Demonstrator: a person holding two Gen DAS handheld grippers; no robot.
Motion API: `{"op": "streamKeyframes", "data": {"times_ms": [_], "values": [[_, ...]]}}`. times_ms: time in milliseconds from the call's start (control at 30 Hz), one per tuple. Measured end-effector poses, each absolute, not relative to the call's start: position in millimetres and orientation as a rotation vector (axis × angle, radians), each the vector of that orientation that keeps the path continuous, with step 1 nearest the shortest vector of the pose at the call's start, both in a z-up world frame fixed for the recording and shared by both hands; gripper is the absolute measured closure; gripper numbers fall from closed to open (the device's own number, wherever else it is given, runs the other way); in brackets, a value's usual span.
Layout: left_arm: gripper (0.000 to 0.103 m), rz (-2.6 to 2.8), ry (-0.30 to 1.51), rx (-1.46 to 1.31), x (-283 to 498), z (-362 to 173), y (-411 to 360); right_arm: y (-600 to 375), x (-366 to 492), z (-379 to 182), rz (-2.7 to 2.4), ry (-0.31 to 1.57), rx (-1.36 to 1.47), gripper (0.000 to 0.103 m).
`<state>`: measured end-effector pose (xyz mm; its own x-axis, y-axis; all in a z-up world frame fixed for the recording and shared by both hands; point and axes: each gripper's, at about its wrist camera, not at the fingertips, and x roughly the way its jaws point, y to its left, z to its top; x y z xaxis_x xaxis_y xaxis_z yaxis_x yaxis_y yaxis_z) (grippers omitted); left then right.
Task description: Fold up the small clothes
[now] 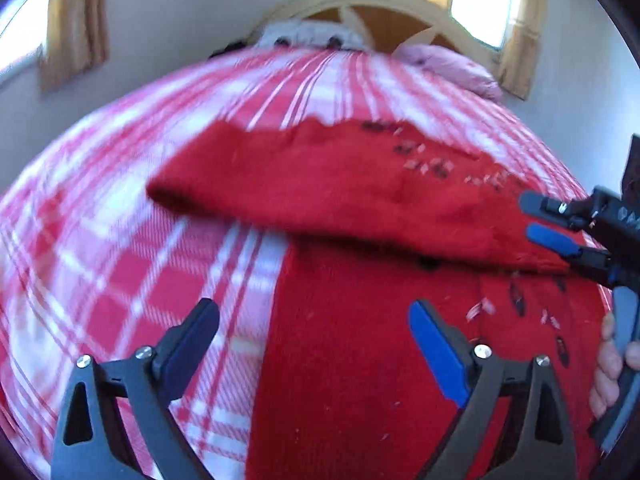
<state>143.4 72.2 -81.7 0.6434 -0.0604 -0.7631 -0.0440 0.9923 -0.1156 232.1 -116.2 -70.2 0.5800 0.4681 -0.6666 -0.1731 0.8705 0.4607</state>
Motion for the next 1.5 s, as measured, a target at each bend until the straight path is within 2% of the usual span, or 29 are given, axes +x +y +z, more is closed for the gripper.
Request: {"op": "streamKeyframes", "data": {"times_ms": [100,200,233,267,300,433,733,933,1033,1100,1367,1500], "values": [[0.009,0.013,0.859,-0.156,140,-80,79,-85,240,-85,0.385,0.921,0.281,0.044],[0.009,0.022,0.868,-0.174,136,-83,82,-58,239,-85,0.361,0.868,0.148,0.045],[0.008,0.024,0.865,-0.169,136,-84,82,-53,239,-85,0.365,0.862,0.119,0.062],[0.008,0.026,0.865,-0.161,136,-84,81,-46,240,-86,0.377,0.869,0.093,0.087],[0.008,0.029,0.867,-0.154,136,-85,80,-43,241,-88,0.381,0.884,0.087,0.093],[0.007,0.041,0.88,-0.129,143,-88,78,-40,241,-75,0.392,0.858,0.091,0.094],[0.007,0.07,0.884,-0.179,149,-82,88,-43,232,64,0.523,0.587,0.073,0.095],[0.007,0.188,0.863,-0.251,196,-68,116,-86,211,107,0.473,0.475,0.053,0.095],[0.007,0.279,0.92,-0.269,211,-80,131,-130,202,100,0.397,0.458,0.076,0.095],[0.007,0.279,0.905,-0.297,208,-84,136,-165,200,76,0.338,0.5,0.104,0.095],[0.005,0.309,0.909,-0.228,210,-88,124,-232,220,-76,0.028,0.805,0.122,0.094],[0.005,0.302,0.907,-0.224,208,-88,124,-241,224,-76,0.026,0.8,0.163,0.093]]}}
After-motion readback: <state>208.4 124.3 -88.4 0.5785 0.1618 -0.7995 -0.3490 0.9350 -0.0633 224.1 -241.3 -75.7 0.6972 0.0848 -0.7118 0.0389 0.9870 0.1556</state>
